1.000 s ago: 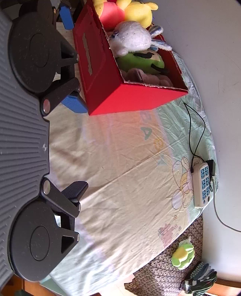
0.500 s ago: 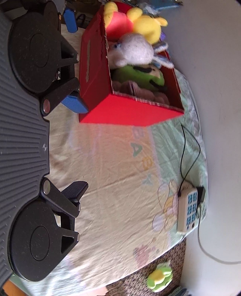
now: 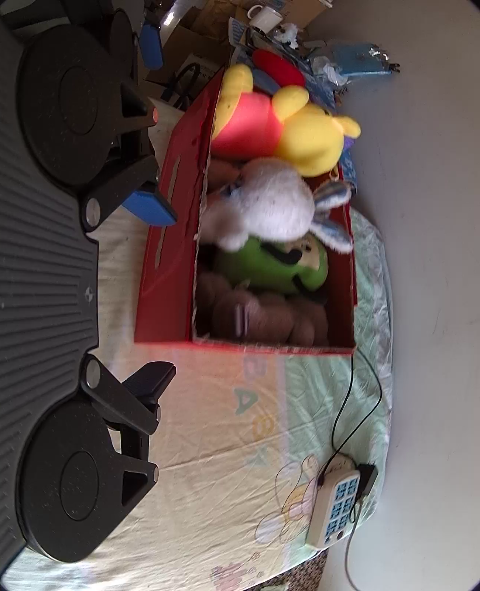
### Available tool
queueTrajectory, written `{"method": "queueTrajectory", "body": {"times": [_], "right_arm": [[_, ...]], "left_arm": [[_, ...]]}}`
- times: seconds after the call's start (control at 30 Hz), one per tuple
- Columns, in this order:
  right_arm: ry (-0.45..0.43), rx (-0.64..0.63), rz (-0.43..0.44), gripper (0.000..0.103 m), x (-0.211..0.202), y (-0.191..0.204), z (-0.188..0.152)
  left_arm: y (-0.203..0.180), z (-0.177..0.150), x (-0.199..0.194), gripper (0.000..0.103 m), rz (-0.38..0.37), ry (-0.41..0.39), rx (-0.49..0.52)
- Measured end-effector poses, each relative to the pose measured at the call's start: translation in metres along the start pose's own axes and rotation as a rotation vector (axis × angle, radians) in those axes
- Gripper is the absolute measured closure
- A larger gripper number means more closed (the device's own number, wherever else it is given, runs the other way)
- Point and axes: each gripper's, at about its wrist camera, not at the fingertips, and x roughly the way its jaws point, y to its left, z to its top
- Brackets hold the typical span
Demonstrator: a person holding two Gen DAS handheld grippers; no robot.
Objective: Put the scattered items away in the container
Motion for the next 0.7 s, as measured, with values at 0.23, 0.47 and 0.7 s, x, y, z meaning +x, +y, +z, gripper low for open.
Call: {"method": "queueTrajectory", "body": {"times": [0.23,0.47,0.7], "right_arm": [[-0.021,-0.005,-0.003,0.020,0.002,0.027,0.012],[-0.049,0.017,-0.036,0.019,0.001,0.046,0.028],[-0.062,0.037,-0.081,0.019,-0.002,0.052,0.040]], "left_arm": [[0.032,0.014,0.003,0.001,0.015,-0.024,-0.004],[0.049,0.033,0.004,0.001,-0.030,-0.037,0.029],[0.052,0.052,0.005,0.001,-0.077,-0.031,0.065]]}}
